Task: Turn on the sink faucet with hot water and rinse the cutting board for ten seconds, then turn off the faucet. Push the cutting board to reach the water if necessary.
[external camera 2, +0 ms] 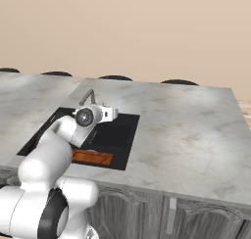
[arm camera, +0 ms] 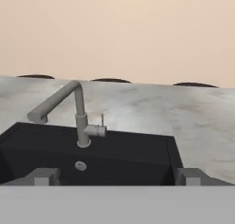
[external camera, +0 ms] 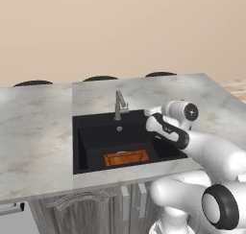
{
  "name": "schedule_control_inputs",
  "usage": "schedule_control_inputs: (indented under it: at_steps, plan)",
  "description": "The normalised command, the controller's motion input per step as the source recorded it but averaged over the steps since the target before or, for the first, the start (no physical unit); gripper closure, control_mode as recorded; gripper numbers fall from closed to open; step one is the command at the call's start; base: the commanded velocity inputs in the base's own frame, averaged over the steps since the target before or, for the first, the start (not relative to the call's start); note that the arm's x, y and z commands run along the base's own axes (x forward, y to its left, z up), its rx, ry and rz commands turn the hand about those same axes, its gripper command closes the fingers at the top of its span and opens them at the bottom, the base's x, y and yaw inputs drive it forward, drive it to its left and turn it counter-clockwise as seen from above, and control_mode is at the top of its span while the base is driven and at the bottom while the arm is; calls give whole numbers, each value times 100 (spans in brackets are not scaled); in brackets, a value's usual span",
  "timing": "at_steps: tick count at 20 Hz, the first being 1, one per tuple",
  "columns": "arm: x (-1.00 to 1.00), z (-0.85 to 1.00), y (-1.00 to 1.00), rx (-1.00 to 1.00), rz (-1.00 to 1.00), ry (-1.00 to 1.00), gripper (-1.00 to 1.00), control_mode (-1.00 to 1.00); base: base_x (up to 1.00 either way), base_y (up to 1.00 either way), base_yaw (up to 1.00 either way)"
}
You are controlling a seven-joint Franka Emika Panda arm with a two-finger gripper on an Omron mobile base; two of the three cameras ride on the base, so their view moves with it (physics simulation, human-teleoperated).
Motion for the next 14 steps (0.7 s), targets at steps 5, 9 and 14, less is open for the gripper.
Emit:
schedule_control_inputs:
  at_steps: [5,9,14]
  plan:
    - [19,-3,0,0,0,-16,-100,-100,0,0,0]
    - [23,-6,0,0,0,-13,-100,-100,0,0,0]
    - [19,-7,0,0,0,-1,-100,-100,0,0,0]
